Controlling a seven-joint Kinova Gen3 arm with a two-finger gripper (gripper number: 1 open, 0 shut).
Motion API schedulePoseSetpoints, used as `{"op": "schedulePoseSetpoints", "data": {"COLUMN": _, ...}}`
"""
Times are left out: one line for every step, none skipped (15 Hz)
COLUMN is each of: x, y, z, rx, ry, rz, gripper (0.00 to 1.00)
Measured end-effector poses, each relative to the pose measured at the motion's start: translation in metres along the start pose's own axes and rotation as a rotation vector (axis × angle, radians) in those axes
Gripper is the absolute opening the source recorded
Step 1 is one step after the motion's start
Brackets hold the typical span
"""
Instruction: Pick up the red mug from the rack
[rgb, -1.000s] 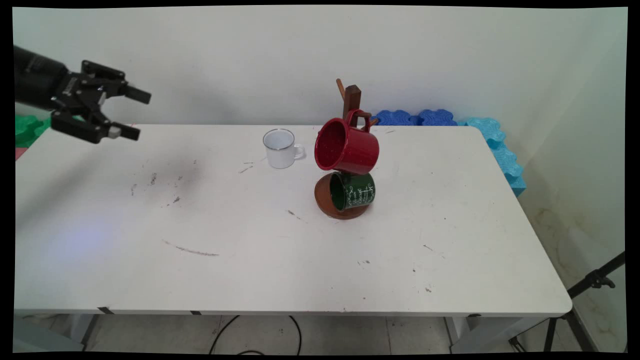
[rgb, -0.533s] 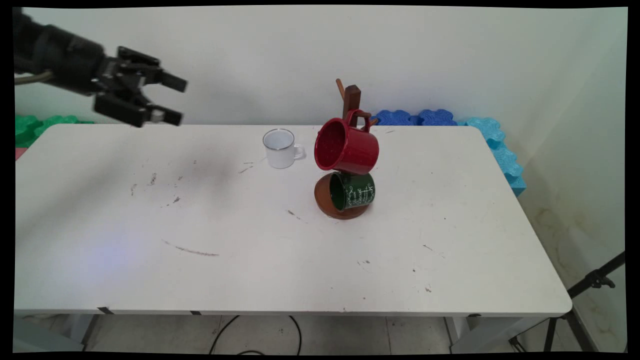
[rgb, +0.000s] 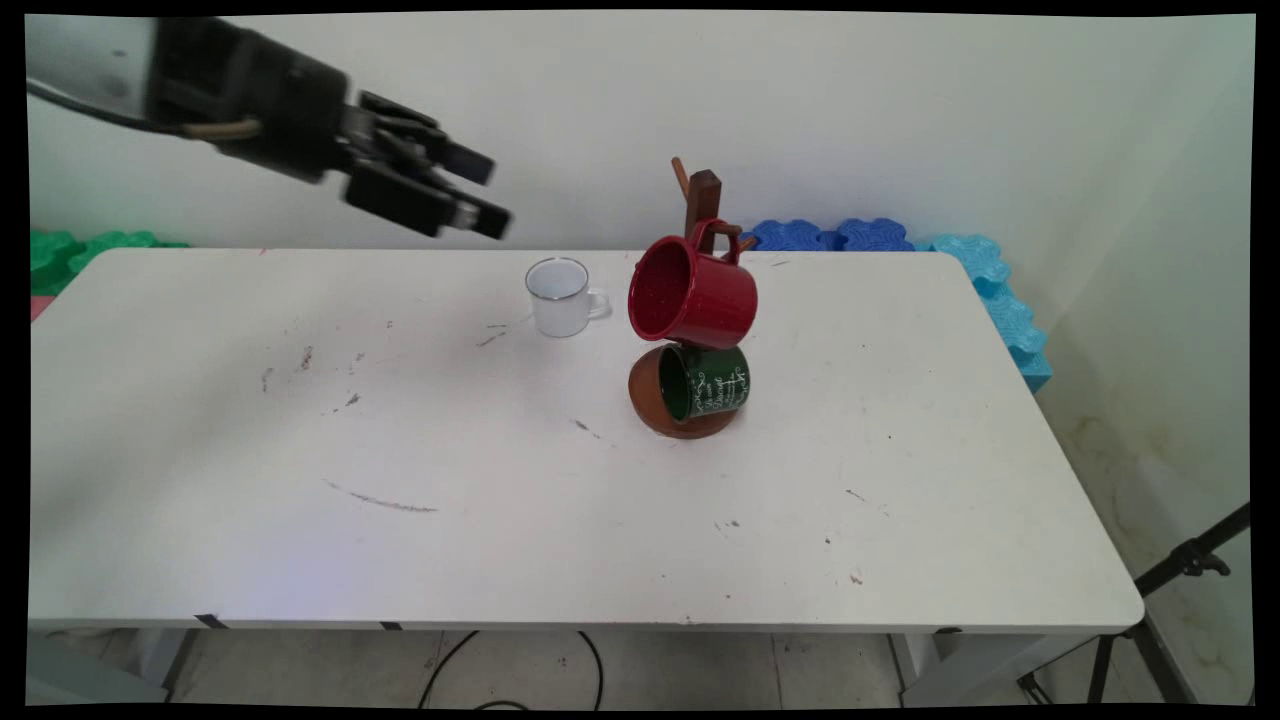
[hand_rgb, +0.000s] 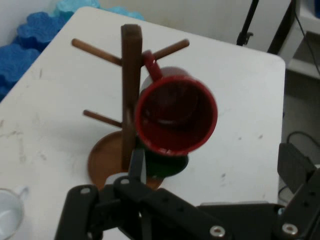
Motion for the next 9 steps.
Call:
{"op": "schedulePoseSetpoints", "data": {"x": 0.004, "y": 0.006, "z": 0.009, "rx": 0.002, "ry": -0.003, "rz": -0.021, "gripper": 1.00}}
{"op": "schedulePoseSetpoints", "data": {"x": 0.009, "y": 0.012, "z": 0.020, "rx": 0.006, "ry": -0.007, "rz": -0.045, "gripper": 1.00}}
{"op": "schedulePoseSetpoints", "data": {"x": 0.013, "y": 0.018, "z": 0.030, "rx": 0.010, "ry": -0.012, "rz": -0.068, "gripper": 1.00}}
{"op": "schedulePoseSetpoints", "data": {"x": 0.015, "y": 0.022, "z": 0.040, "rx": 0.013, "ry": -0.017, "rz": -0.090, "gripper": 1.00}}
{"op": "schedulePoseSetpoints", "data": {"x": 0.017, "y": 0.026, "z": 0.051, "rx": 0.017, "ry": -0.023, "rz": -0.114, "gripper": 1.00}}
{"op": "schedulePoseSetpoints", "data": {"x": 0.018, "y": 0.030, "z": 0.061, "rx": 0.021, "ry": -0.029, "rz": -0.136, "gripper": 1.00}}
{"op": "schedulePoseSetpoints", "data": {"x": 0.019, "y": 0.033, "z": 0.070, "rx": 0.025, "ry": -0.034, "rz": -0.154, "gripper": 1.00}}
{"op": "schedulePoseSetpoints", "data": {"x": 0.019, "y": 0.035, "z": 0.075, "rx": 0.028, "ry": -0.037, "rz": -0.166, "gripper": 1.00}}
{"op": "schedulePoseSetpoints", "data": {"x": 0.019, "y": 0.037, "z": 0.084, "rx": 0.032, "ry": -0.042, "rz": -0.183, "gripper": 1.00}}
